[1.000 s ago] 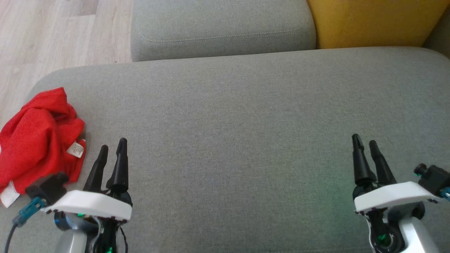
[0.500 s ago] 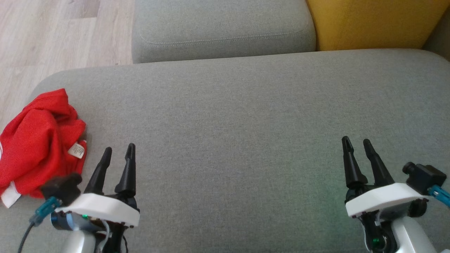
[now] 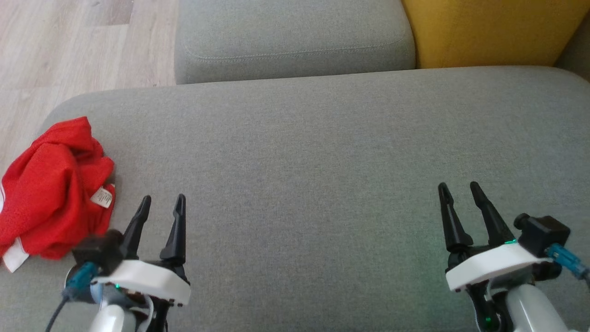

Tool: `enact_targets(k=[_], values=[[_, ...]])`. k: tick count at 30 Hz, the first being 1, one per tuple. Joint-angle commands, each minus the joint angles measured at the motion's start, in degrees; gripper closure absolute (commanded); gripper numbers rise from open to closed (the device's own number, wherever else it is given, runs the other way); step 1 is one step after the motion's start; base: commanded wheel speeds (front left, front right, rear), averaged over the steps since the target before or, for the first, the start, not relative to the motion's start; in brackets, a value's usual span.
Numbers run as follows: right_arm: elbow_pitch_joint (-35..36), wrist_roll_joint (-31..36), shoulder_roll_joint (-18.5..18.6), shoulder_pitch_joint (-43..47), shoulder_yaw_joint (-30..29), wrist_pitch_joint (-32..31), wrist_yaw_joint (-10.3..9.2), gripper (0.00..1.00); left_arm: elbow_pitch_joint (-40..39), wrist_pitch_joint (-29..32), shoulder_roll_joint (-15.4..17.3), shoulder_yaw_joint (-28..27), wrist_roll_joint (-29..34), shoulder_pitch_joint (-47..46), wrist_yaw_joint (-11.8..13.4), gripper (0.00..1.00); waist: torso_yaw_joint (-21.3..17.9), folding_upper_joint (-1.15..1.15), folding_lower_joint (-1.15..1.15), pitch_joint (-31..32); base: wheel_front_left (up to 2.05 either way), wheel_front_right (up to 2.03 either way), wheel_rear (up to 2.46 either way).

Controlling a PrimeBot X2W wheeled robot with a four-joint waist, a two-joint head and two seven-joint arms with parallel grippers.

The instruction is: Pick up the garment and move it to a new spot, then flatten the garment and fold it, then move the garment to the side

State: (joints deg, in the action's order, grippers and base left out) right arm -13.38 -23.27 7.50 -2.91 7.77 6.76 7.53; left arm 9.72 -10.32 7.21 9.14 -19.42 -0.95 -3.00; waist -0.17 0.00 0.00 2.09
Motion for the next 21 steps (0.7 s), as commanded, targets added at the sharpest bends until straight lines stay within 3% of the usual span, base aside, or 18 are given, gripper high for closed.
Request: enact_targets(k=[1, 21], values=[[1.78, 1.8, 0.95, -2.32, 1.35, 0.81, -0.04, 0.0, -1.59, -0.93, 1.27, -1.03, 1.8, -1.44, 0.21, 0.0, 0.01, 0.0, 0.0, 0.01, 0.0, 0.0, 0.0], [0.77, 11.19, -0.82, -2.07, 0.66, 2.21, -0.04, 0.0, 0.79, -4.33, 0.36, -1.11, 12.68, -1.17, 1.04, 0.0, 0.03, 0.0, 0.0, 0.33, 0.0, 0.0, 0.0]])
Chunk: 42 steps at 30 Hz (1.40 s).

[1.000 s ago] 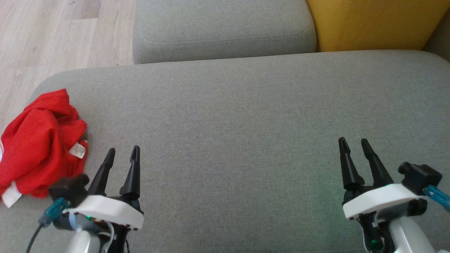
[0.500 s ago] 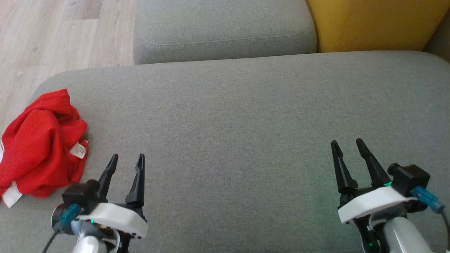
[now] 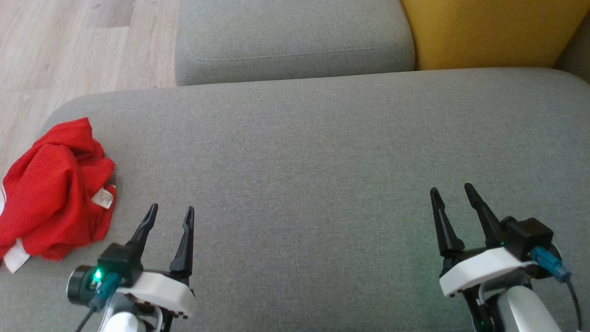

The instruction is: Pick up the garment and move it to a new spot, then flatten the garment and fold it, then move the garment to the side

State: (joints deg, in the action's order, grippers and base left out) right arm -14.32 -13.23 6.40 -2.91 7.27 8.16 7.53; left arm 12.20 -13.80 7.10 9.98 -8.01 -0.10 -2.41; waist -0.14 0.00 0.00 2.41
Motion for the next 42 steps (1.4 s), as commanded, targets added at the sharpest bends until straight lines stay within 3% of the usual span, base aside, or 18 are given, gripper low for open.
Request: enact_targets(k=[1, 42], values=[[1.69, 1.74, 0.23, -2.05, 1.14, 0.86, -0.04, 0.0, -1.57, -1.01, 0.43, -1.95, 1.86, -2.04, 0.48, 0.0, 0.01, 0.0, 0.0, 0.04, 0.0, 0.0, 0.0], [1.23, 1.33, -0.6, -1.52, -0.45, -0.19, -0.04, 0.0, 2.13, -1.19, -1.4, -4.77, 0.7, -2.54, 0.75, 0.0, 0.41, 0.0, 0.0, 0.01, 0.0, 0.0, 0.0]])
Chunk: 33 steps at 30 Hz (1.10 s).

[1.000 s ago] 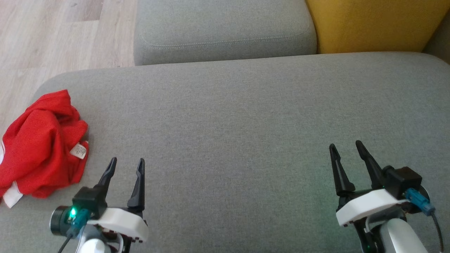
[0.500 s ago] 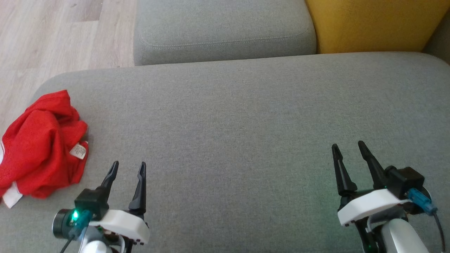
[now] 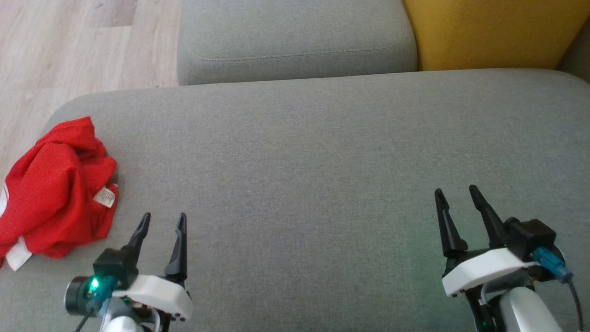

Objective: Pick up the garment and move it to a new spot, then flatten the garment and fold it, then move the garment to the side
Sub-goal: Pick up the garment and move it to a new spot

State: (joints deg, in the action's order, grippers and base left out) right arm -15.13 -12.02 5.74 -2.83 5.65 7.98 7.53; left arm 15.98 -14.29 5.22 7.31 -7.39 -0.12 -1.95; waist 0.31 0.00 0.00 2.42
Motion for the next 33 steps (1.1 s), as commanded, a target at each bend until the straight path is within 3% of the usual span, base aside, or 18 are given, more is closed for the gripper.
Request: enact_targets(k=[1, 7, 23, 33], values=[[2.12, 0.2, 0.19, -1.62, 1.74, -0.19, -0.04, 0.0, -1.62, -0.71, 0.5, -2.37, 0.01, -2.65, 0.36, 0.0, 0.49, 0.0, 0.0, -0.06, 0.0, 0.0, 0.0], [2.53, 0.21, 0.34, -1.84, 3.23, -0.41, -0.04, 0.0, -1.63, -0.71, 0.32, -3.31, -0.48, -2.89, 0.76, 0.0, 3.31, 0.0, 0.0, 0.1, 0.0, 0.0, 0.0], [3.44, -0.04, -0.57, -1.84, 6.1, -0.75, -0.04, 0.0, -2.76, -0.71, 1.11, -6.58, -1.26, -1.27, 1.79, 0.0, 17.17, 0.0, 0.0, 1.07, 0.0, 0.0, 0.0], [3.44, 0.26, -0.98, -1.56, 5.71, -0.92, -0.04, 0.0, -3.61, -0.71, 0.9, -7.29, -1.47, -0.27, 2.03, 0.0, 19.79, 0.0, 0.0, 1.17, 0.0, 0.0, 0.0]])
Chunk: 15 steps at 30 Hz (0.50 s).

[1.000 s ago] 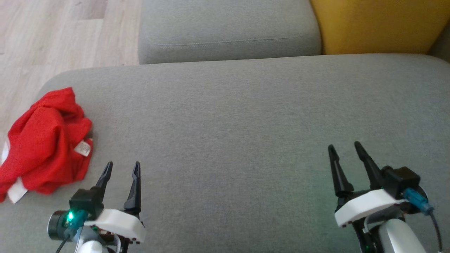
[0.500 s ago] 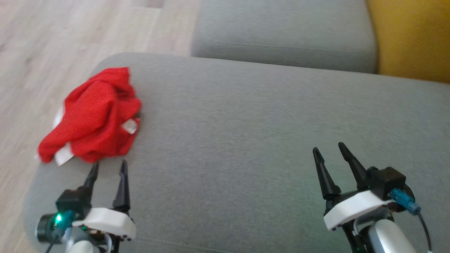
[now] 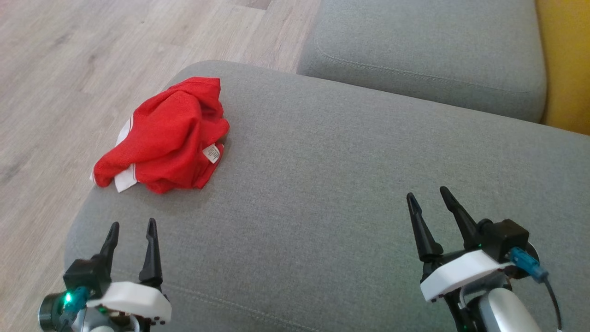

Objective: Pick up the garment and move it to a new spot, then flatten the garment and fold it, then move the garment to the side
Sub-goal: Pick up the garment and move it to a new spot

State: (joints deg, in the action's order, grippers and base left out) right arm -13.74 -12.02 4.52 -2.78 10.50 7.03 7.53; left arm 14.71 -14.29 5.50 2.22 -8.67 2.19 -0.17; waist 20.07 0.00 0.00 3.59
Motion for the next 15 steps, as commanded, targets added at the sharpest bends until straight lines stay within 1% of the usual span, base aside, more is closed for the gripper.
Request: enact_targets(k=[1, 9, 15], values=[[2.05, 0.26, 0.24, -1.61, 0.85, 0.01, -0.04, 0.0, -2.37, -0.71, 0.6, -2.22, -0.15, -2.58, 0.28, 0.0, 0.1, 0.0, 0.0, -0.01, 0.0, 0.0, 0.0], [1.99, 0.2, 0.26, -1.65, 0.73, -0.12, -0.04, 0.0, -2.44, -0.71, 0.6, -2.6, 0.1, -2.88, 0.36, 0.0, 0.24, 0.0, 0.0, -0.12, 0.0, 0.0, 0.0], [2.26, 0.23, 0.29, -1.77, 0.79, -0.16, -0.04, 0.0, -2.82, -0.71, 0.53, -3.1, 0.24, -3.49, 0.57, 0.0, -0.36, 0.0, 0.0, -0.67, 0.0, 0.0, 0.0]])
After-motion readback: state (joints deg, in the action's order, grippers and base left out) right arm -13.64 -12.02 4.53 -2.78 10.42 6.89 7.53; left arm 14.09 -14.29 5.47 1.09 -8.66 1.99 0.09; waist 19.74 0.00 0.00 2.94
